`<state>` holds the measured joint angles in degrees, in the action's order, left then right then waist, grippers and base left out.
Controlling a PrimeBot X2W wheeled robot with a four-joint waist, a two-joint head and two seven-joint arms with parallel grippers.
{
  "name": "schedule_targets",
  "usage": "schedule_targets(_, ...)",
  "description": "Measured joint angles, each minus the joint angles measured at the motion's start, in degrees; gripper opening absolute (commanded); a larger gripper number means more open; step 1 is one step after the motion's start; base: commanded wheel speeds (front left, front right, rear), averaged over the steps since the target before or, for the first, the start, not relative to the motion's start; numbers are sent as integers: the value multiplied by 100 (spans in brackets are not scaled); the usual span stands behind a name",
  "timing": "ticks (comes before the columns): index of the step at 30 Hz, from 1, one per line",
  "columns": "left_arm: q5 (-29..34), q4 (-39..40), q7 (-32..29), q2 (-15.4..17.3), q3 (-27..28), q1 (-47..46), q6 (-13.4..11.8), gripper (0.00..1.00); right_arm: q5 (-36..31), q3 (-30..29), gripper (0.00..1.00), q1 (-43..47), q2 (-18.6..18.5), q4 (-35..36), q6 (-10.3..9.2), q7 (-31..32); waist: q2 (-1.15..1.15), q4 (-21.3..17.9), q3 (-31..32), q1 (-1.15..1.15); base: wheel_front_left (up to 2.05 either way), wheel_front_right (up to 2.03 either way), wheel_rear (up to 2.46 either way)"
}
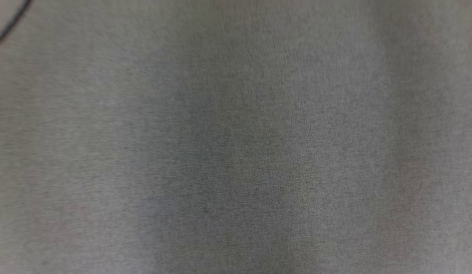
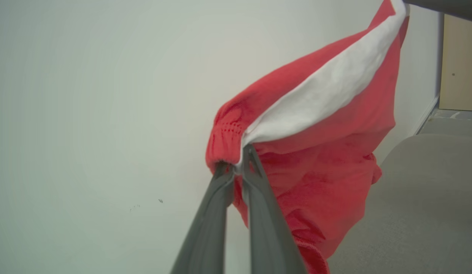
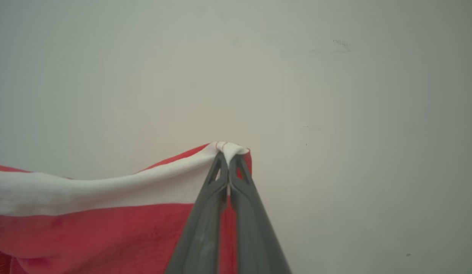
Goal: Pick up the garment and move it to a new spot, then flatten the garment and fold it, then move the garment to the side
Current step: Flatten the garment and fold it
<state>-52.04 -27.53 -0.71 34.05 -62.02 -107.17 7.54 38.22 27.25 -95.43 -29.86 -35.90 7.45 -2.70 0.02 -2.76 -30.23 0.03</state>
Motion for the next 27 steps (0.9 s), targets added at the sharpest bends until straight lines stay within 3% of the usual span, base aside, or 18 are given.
schedule_targets(9, -260, -524, 492, -42, -708, -806, 0, 0, 55, 521, 0, -758, 69, -568, 1, -287, 0, -203, -663, -1, 0, 0, 0)
schedule_targets(14, -509, -526, 701, -57, -1001, -738, -1, 0, 241, 1011, 0, -745, -83, -630, 1, -376, 1, -277, -904, -1, 0, 0, 0)
schedule_targets(21, -422, 105, 1285, 148, -1124, 244, -1, 0, 878, 1480, 0, 153, -688, -190, 1, -579, 0, -238, -785, -2, 0, 0, 0)
schedule_targets(27, -524, 672, 1532, 467, -1126, 1491, -2, 0, 1384, 1718, 0, 1594, -1192, 463, 1, -801, -1, -175, -421, -3, 0, 0, 0)
